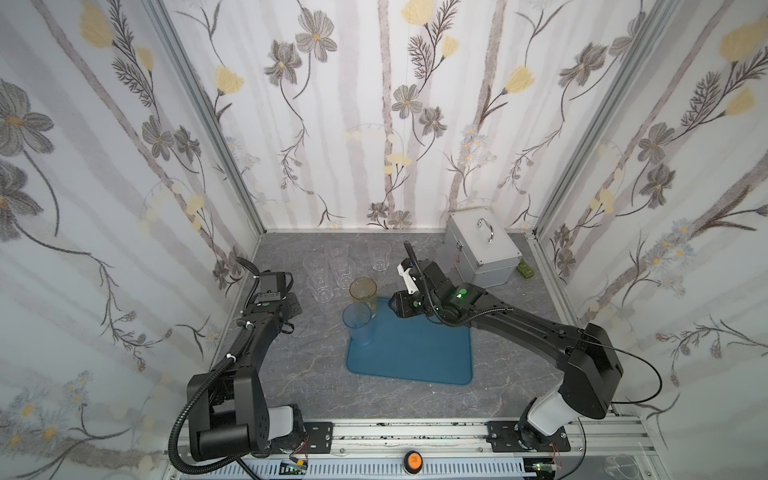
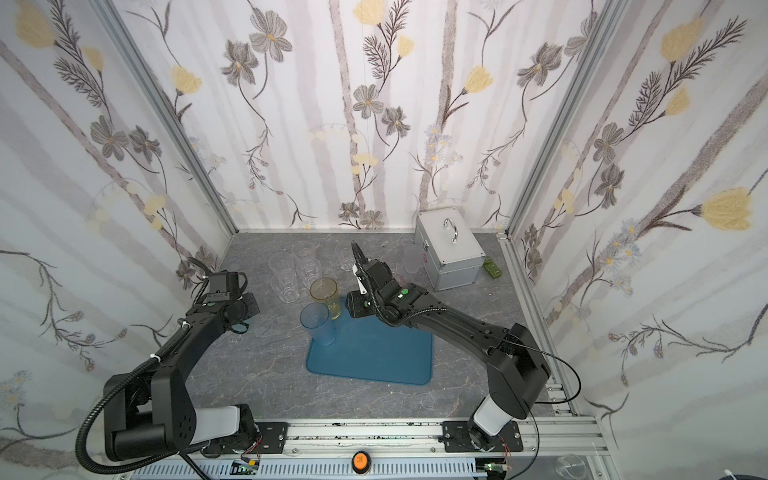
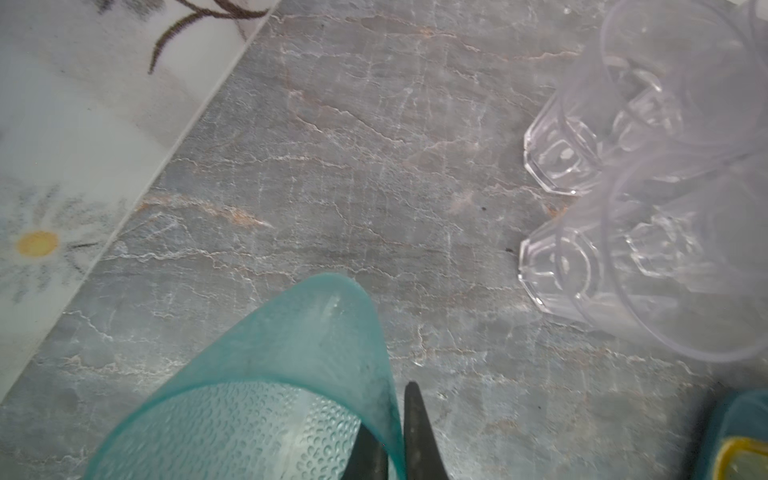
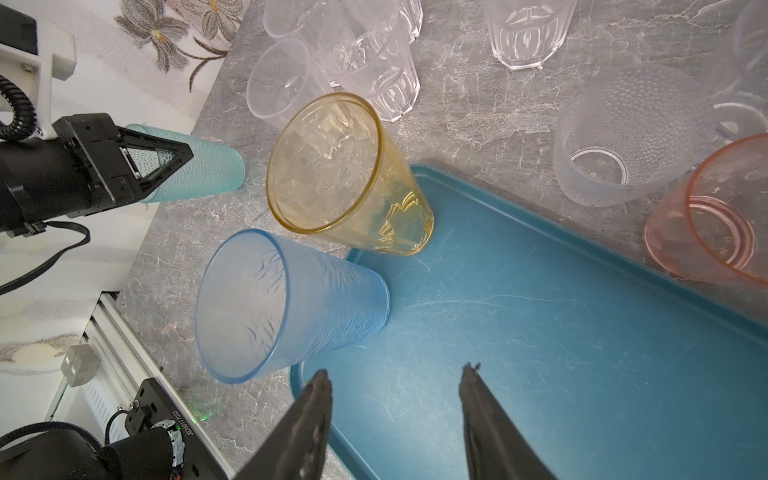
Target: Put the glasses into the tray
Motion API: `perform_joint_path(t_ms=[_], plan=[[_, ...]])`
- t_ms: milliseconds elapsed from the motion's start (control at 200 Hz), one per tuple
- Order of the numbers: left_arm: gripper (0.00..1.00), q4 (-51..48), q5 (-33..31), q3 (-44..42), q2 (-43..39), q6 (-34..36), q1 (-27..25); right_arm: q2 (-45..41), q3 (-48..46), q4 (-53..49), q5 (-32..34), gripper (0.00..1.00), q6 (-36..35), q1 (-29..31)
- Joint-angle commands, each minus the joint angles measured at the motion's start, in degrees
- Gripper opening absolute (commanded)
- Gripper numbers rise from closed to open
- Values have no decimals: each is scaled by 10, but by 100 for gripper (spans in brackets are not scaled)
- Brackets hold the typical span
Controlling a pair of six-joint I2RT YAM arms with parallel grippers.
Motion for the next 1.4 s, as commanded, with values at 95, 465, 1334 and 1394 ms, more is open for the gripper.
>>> perform_joint_path(t_ms=[95,465,1334,1394], plan=[[0,-70,24,50,-76,-16,-44,-6,-7,20,-1,51,6,-1],[0,-234,31,89,-157,-134,-175,-20,-13,15,22,50,18,-7],[0,-290,73,34,-137,-335,-451,10,20,6,10,49,36,-32],[0,-287,58,42,-114,-332,-460,10,15,10,13,49,36,-32]])
